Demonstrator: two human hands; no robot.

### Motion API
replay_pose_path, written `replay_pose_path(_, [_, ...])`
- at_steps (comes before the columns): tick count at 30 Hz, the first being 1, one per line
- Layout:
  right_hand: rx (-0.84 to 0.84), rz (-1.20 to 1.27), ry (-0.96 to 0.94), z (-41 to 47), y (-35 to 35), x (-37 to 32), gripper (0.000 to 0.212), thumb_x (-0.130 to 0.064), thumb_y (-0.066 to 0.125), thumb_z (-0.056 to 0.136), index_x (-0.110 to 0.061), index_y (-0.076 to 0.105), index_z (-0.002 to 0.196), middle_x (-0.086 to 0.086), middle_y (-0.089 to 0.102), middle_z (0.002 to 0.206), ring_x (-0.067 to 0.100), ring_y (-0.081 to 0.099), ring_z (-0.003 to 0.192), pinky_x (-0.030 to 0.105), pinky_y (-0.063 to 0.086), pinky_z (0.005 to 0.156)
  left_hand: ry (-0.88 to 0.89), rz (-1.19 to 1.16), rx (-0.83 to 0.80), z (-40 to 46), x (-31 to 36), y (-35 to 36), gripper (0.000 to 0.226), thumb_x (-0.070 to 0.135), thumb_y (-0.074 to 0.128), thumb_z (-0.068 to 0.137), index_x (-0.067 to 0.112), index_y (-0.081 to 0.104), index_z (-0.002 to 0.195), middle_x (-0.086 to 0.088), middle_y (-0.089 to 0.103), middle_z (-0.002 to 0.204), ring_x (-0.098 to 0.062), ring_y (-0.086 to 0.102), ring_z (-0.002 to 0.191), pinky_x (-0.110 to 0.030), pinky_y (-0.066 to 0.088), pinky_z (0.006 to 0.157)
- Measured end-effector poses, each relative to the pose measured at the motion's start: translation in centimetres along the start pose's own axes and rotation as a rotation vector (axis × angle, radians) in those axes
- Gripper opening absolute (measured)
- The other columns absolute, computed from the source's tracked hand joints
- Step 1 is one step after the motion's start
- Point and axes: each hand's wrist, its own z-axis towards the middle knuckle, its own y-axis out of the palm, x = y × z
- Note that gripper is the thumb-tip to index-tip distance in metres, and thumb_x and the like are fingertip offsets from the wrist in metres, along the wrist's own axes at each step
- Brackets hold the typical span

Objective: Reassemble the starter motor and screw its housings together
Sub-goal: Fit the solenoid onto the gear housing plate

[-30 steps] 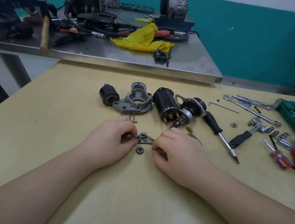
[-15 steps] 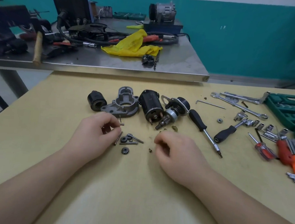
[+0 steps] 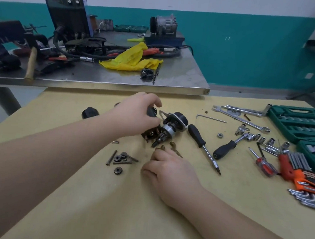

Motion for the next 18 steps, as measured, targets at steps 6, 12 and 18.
replay_pose_path(6, [0.018, 0.013, 0.013, -0.5, 0.0, 0.6, 0.033, -0.038, 0.042, 0.11, -0.029, 0.073, 0.118, -0.007, 0.059, 0.115, 0.019, 0.05, 0.116, 0.031, 0.04, 0.083, 0.098, 0.314, -0.267, 4.9, 3.6, 2.8, 0.08, 0.061, 0.075, 0.087, 0.034, 0.043, 0.155, 0.001, 0.049, 0.148, -0.026, 0.051, 0.131, -0.048, 0.051, 0.105])
replay_pose_path(12, [0.007, 0.114, 0.042, -0.2, -0.4, 0.7, 0.027, -0.031, 0.05, 0.109, -0.024, 0.074, 0.117, -0.005, 0.061, 0.115, 0.019, 0.05, 0.116, 0.029, 0.039, 0.083, 0.114, 0.471, -0.482, 8.0, 5.6, 5.3, 0.074, 0.045, 0.084, 0.083, 0.033, 0.052, 0.148, 0.001, 0.06, 0.132, -0.026, 0.059, 0.116, -0.038, 0.054, 0.089])
replay_pose_path(18, [-0.016, 0.225, 0.091, -0.2, -0.7, 0.8, 0.024, -0.034, 0.059, 0.106, -0.021, 0.076, 0.115, -0.004, 0.062, 0.116, 0.018, 0.05, 0.119, 0.036, 0.047, 0.095, 0.122, 0.349, -0.482, 8.9, 5.0, 5.5, 0.032, 0.038, 0.083, 0.087, 0.03, 0.071, 0.115, 0.004, 0.07, 0.107, -0.023, 0.068, 0.097, -0.039, 0.061, 0.084])
